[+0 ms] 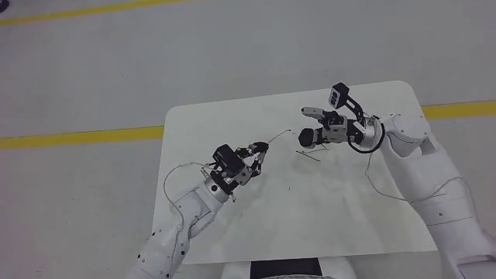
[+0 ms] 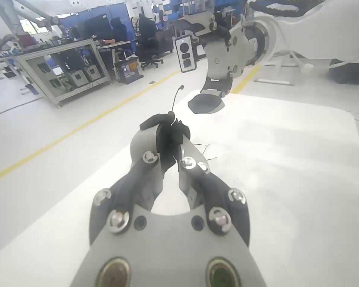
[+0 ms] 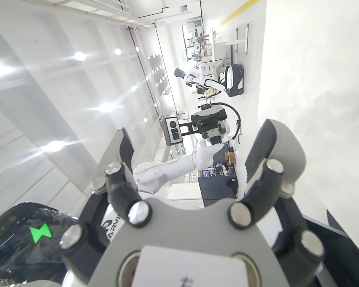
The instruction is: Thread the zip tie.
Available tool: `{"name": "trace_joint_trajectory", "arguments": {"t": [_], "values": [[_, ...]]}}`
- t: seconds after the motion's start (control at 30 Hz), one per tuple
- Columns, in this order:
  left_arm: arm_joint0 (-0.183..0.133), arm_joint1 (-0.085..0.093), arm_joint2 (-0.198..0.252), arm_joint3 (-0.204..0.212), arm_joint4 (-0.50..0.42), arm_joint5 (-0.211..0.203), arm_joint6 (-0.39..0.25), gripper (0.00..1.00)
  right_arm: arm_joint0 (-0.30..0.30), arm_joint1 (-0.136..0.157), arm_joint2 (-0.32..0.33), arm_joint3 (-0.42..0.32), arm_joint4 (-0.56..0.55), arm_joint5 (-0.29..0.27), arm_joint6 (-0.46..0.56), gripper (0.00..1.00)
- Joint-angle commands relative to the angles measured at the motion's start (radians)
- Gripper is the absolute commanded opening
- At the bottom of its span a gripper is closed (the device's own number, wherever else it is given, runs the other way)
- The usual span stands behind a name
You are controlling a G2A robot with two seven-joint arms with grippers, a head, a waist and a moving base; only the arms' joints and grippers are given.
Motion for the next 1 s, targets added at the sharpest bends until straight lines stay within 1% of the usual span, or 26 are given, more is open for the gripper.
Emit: {"name": "trace_joint_trajectory", "arguments": {"t": [0.0, 0.03, 0.07, 0.1, 0.13, 0.17, 0.23, 0.33, 0.47, 0.53, 0.57, 0.6, 0.63, 0.67, 0.7, 0.77, 0.97], "values": [[-0.003, -0.001, 0.006, 0.002, -0.006, 0.004, 0.012, 0.00, -0.012, -0.002, -0.009, 0.007, 0.039, 0.021, -0.001, 1.00], [-0.010, 0.000, 0.003, 0.001, 0.031, 0.020, 0.014, 0.00, -0.009, -0.002, -0.012, 0.019, 0.054, 0.036, 0.005, 1.00], [-0.008, 0.001, 0.006, -0.001, 0.056, 0.030, 0.021, 0.00, -0.005, -0.002, -0.018, 0.030, 0.079, 0.058, 0.027, 1.00], [-0.006, 0.002, 0.009, -0.002, 0.069, 0.032, 0.027, 0.00, 0.000, -0.004, -0.025, 0.047, 0.118, 0.089, 0.056, 1.00], [-0.006, 0.002, 0.009, -0.004, 0.073, 0.040, 0.042, 0.00, 0.009, -0.004, -0.028, 0.062, 0.143, 0.106, 0.073, 1.00], [-0.005, 0.003, 0.010, 0.000, 0.088, 0.042, 0.062, 0.00, 0.019, -0.006, -0.039, 0.084, 0.169, 0.136, 0.095, 1.00], [-0.008, 0.006, 0.008, 0.005, 0.114, 0.048, 0.066, 0.00, 0.037, -0.008, -0.047, 0.113, 0.198, 0.153, 0.106, 1.00], [-0.026, 0.022, 0.017, 0.005, 0.114, 0.065, 0.066, 0.00, 0.061, -0.011, -0.065, 0.152, 0.237, 0.175, 0.116, 1.00], [-0.052, 0.057, 0.047, 0.003, 0.114, 0.099, 0.056, 0.00, 0.091, -0.012, -0.084, 0.193, 0.241, 0.185, 0.121, 1.00], [-0.063, 0.079, 0.071, 0.002, 0.114, 0.122, 0.050, 0.00, 0.104, -0.012, -0.090, 0.210, 0.244, 0.183, 0.118, 1.00], [-0.070, 0.089, 0.083, 0.001, 0.114, 0.132, 0.049, 0.00, 0.108, -0.012, -0.094, 0.215, 0.247, 0.183, 0.120, 0.90], [-0.082, 0.102, 0.101, -0.001, 0.114, 0.137, 0.045, 0.00, 0.114, -0.012, -0.100, 0.221, 0.247, 0.185, 0.127, 0.73], [-0.093, 0.113, 0.115, -0.002, 0.114, 0.143, 0.046, 0.00, 0.118, -0.012, -0.104, 0.226, 0.249, 0.185, 0.131, 0.65], [-0.097, 0.116, 0.119, -0.001, 0.114, 0.148, 0.048, 0.00, 0.122, -0.012, -0.107, 0.231, 0.251, 0.185, 0.134, 0.48], [-0.097, 0.116, 0.119, -0.001, 0.114, 0.148, 0.048, 0.00, 0.126, -0.012, -0.111, 0.235, 0.251, 0.185, 0.136, 0.46], [-0.097, 0.116, 0.119, -0.001, 0.114, 0.148, 0.048, 0.00, 0.136, -0.012, -0.119, 0.245, 0.253, 0.185, 0.136, 0.45], [-0.097, 0.116, 0.119, -0.001, 0.114, 0.148, 0.048, 0.00, 0.157, -0.015, -0.145, 0.270, 0.257, 0.177, 0.133, 0.35]]}}
